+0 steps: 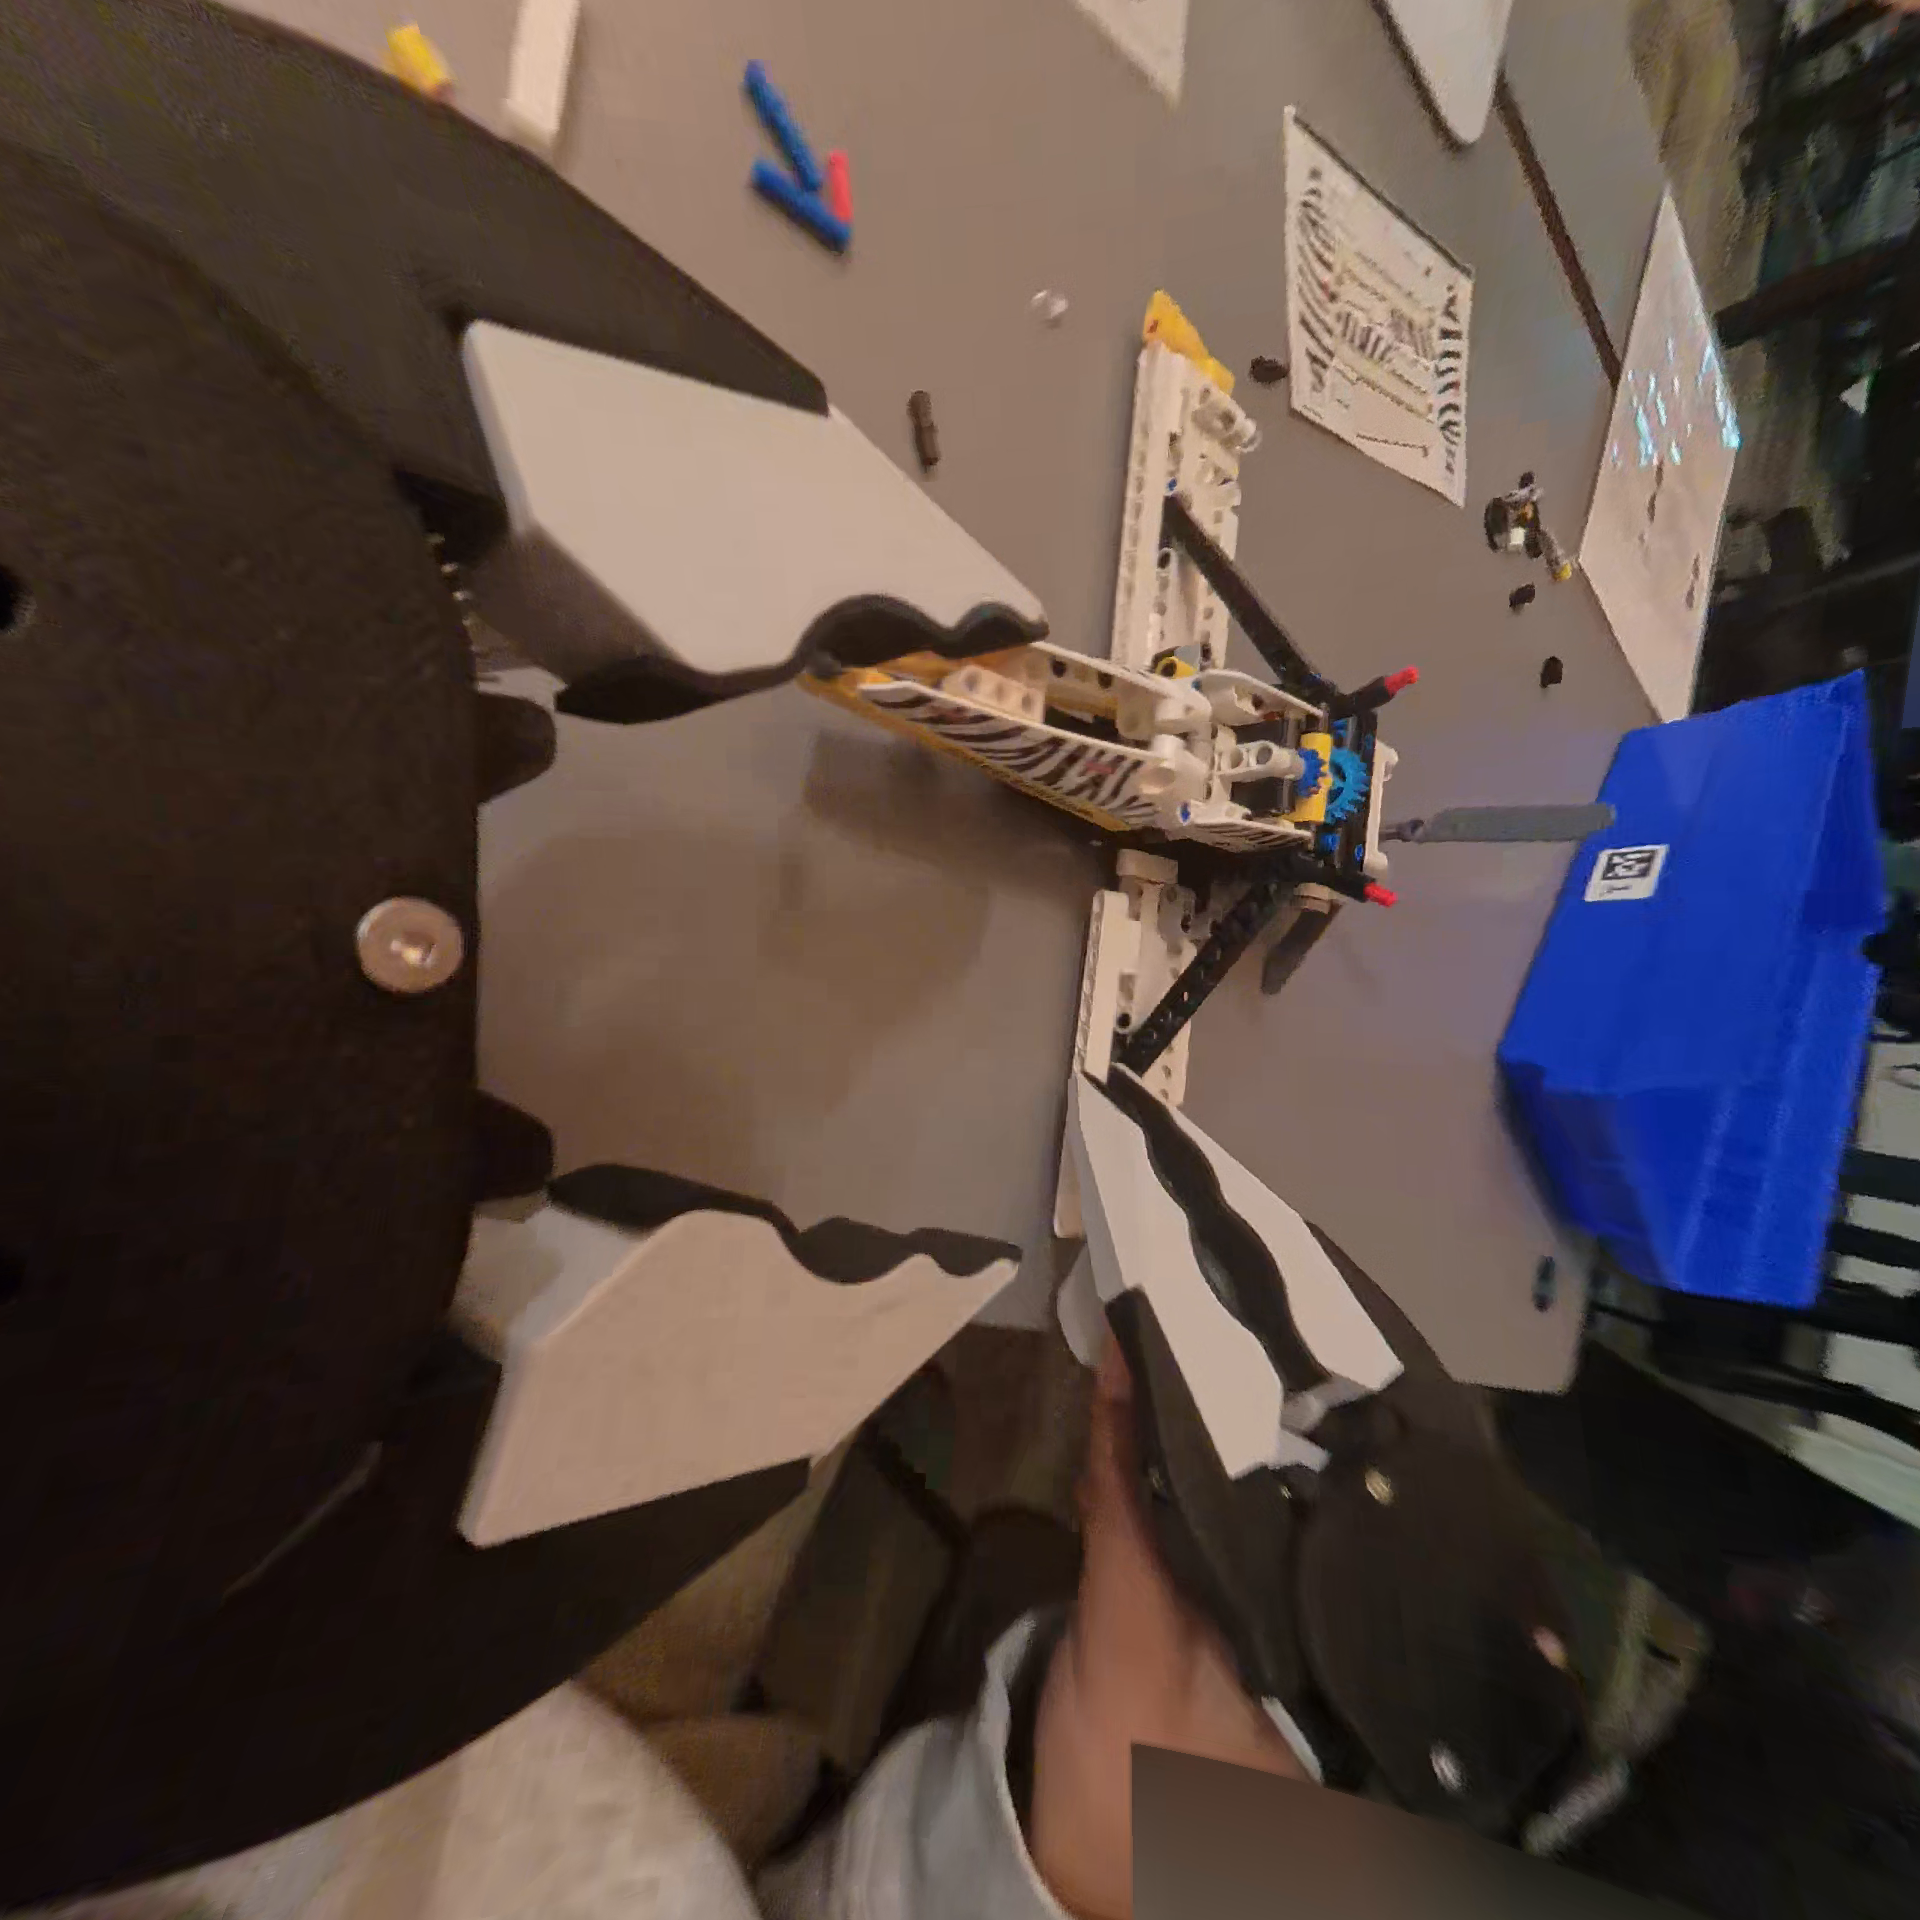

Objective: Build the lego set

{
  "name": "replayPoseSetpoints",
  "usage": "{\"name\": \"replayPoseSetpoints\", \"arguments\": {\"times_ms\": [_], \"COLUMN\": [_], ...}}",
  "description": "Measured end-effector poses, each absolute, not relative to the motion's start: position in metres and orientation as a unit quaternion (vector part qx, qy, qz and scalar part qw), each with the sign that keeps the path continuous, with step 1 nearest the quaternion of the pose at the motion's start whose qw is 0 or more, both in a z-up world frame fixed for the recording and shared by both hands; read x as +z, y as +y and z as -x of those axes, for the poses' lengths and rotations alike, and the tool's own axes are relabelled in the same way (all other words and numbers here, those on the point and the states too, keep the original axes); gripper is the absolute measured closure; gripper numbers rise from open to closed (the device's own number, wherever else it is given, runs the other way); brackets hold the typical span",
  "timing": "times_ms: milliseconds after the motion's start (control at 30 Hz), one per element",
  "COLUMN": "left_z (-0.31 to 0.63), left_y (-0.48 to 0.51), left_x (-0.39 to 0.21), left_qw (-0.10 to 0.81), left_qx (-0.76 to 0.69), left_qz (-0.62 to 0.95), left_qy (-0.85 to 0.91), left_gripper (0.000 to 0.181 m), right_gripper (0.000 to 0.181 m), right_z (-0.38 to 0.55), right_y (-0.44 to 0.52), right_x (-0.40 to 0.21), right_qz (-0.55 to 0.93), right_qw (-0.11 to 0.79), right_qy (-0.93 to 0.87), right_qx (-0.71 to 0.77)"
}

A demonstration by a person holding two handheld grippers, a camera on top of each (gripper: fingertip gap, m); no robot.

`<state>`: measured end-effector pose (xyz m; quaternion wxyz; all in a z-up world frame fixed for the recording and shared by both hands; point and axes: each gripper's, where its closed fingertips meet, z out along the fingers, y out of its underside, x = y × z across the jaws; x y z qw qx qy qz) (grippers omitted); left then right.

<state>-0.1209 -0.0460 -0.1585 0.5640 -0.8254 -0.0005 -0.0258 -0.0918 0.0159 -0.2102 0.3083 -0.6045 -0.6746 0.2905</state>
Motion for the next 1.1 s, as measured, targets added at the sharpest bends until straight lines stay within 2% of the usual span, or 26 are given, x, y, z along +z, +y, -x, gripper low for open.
{"name": "replayPoseSetpoints", "arguments": {"times_ms": [133,400,667,933,1000,1100], "left_z": [0.119,0.120,0.120,0.117,0.109,0.086], "left_y": [-0.020,-0.004,0.000,-0.005,-0.006,-0.006], "left_x": [-0.161,-0.160,-0.166,-0.159,-0.158,-0.156], "left_qw": [0.547,0.545,0.543,0.554,0.556,0.567], "left_qx": [0.014,0.018,0.011,0.029,0.022,-0.004], "left_qz": [0.835,0.836,0.836,0.828,0.827,0.820], "left_qy": [0.047,0.068,0.074,0.081,0.083,0.081], "left_gripper": [0.067,0.067,0.067,0.069,0.073,0.088], "right_gripper": [0.175,0.176,0.175,0.154,0.150,0.145], "right_z": [0.094,0.097,0.099,0.072,0.064,0.060], "right_y": [0.020,0.018,0.024,0.043,0.054,0.064], "right_x": [-0.211,-0.216,-0.214,-0.162,-0.162,-0.172], "right_qz": [0.610,0.616,0.601,0.523,0.528,0.551], "right_qw": [0.311,0.303,0.346,0.438,0.431,0.385], "right_qy": [-0.670,-0.664,-0.664,-0.655,-0.643,-0.616], "right_qx": [0.288,0.296,0.281,0.325,0.348,0.411]}}
